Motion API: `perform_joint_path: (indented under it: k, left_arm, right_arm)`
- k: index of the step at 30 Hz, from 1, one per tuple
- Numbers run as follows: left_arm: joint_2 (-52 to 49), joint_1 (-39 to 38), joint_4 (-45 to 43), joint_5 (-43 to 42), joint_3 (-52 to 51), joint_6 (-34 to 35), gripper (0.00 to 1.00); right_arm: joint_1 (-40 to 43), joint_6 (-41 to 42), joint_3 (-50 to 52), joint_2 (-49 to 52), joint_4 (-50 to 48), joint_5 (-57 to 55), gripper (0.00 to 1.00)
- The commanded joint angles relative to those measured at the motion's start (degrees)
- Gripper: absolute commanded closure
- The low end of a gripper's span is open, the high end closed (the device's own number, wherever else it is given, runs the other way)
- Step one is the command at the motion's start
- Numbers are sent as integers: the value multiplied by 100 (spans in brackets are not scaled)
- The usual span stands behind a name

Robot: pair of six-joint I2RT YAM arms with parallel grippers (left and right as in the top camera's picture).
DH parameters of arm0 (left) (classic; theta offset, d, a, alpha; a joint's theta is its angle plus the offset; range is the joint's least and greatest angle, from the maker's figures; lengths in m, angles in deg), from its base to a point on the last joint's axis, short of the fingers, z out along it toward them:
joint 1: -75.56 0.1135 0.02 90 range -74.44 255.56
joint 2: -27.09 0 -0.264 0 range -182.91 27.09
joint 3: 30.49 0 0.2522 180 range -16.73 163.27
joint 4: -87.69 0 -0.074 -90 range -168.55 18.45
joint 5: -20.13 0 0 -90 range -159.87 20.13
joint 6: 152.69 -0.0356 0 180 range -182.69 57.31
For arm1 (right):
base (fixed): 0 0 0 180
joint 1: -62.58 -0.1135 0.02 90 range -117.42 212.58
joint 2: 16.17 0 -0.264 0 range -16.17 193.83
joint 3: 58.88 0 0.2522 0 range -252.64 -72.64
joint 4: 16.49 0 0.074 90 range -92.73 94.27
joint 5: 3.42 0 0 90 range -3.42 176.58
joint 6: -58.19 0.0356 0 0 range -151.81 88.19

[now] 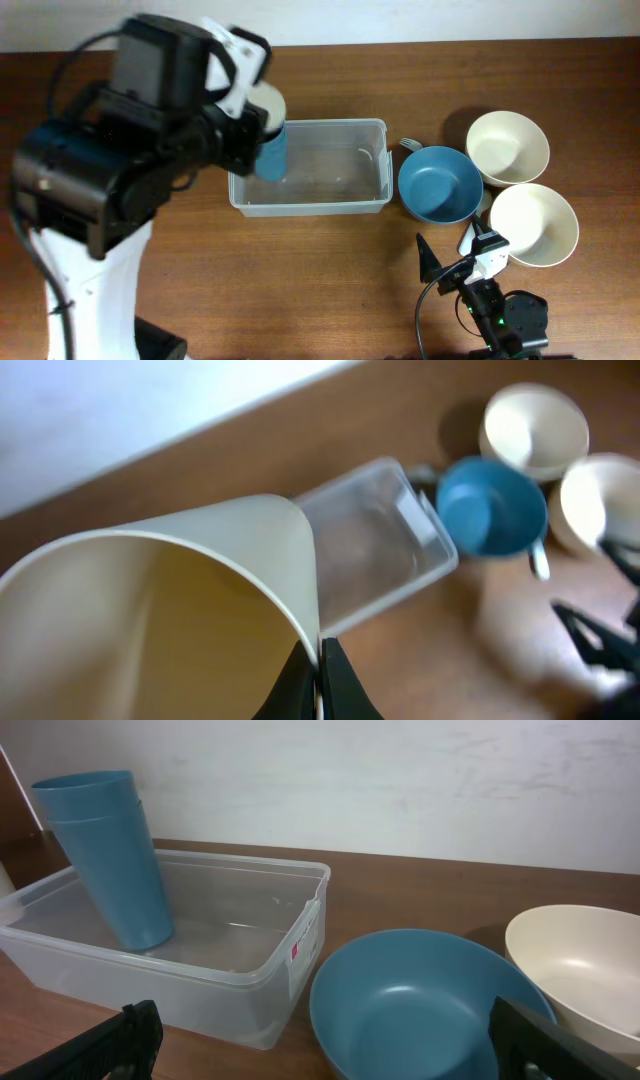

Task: Pack container
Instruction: 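Carry the cream cup over the container and lower it in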

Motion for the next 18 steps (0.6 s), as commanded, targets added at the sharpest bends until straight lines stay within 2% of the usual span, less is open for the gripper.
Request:
perform_joint_path:
  k: [1, 10, 18]
  left_arm:
    - [225, -306, -11, -4, -645, 83, 99]
    - [247, -750, -122, 232, -2343, 101, 98]
    - [225, -748, -992, 444, -3589, 101, 98]
  right_arm:
    - [-39, 42, 50, -37, -2, -15, 1]
    - [-39, 44, 50, -37, -2, -13, 1]
    - [-39, 44, 50, -39, -2, -13, 1]
